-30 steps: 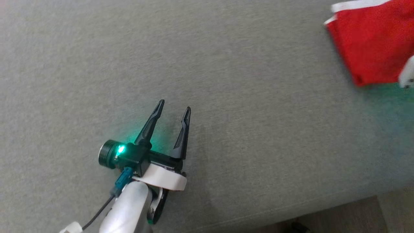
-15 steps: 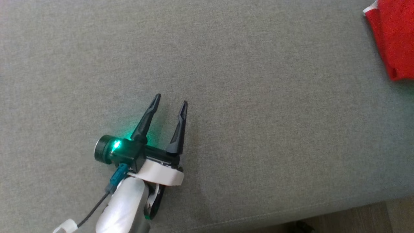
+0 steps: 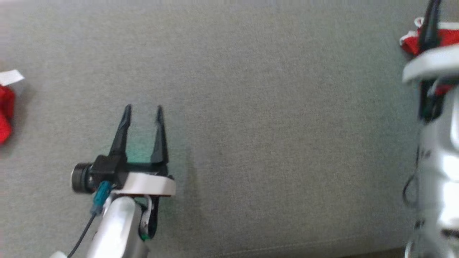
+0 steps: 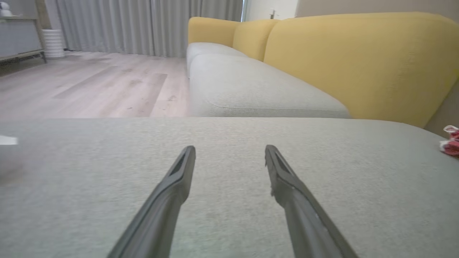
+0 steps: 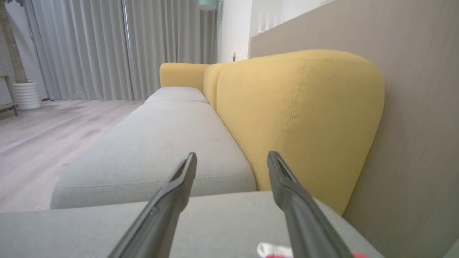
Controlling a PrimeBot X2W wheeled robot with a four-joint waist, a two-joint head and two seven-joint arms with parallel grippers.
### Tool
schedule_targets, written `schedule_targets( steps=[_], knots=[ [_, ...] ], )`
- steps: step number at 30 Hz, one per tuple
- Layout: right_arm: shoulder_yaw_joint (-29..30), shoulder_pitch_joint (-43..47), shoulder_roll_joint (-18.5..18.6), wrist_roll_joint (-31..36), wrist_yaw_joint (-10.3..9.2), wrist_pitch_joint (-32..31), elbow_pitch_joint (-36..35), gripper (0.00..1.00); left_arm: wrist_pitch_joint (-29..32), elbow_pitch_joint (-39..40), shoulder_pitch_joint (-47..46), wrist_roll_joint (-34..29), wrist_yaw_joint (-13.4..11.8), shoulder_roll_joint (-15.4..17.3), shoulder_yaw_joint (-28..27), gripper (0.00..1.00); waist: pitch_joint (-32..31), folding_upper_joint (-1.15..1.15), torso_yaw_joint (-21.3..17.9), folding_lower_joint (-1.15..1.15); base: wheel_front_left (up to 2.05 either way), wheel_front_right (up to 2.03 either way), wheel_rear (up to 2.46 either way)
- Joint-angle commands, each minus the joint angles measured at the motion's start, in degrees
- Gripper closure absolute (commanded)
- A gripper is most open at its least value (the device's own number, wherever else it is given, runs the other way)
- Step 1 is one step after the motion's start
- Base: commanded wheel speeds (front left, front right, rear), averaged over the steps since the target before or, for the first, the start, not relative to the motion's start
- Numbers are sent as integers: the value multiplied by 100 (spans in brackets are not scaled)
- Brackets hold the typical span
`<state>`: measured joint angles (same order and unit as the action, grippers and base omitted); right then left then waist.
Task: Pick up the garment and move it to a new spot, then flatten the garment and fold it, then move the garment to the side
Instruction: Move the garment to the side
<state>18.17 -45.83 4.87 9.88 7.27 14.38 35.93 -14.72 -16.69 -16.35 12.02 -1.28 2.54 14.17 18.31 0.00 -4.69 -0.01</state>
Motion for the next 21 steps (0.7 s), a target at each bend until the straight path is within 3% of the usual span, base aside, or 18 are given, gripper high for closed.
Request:
schedule_targets(
  steps=[1,13,21],
  knots=[
    [-293,388,-78,-309,22,61,-321,0,-28,70,115,-55,-88,33,-344,0,-278,0,198,1,0,0,0],
    [-1555,2113,-197,-1761,22,62,-446,0,-28,-291,612,-161,-140,33,-921,0,-1071,0,617,1,0,0,0],
    [-2023,2656,-198,-2125,22,62,-422,0,-28,-381,919,-181,-207,33,-1021,0,-1470,0,619,1,0,0,0]
  ],
)
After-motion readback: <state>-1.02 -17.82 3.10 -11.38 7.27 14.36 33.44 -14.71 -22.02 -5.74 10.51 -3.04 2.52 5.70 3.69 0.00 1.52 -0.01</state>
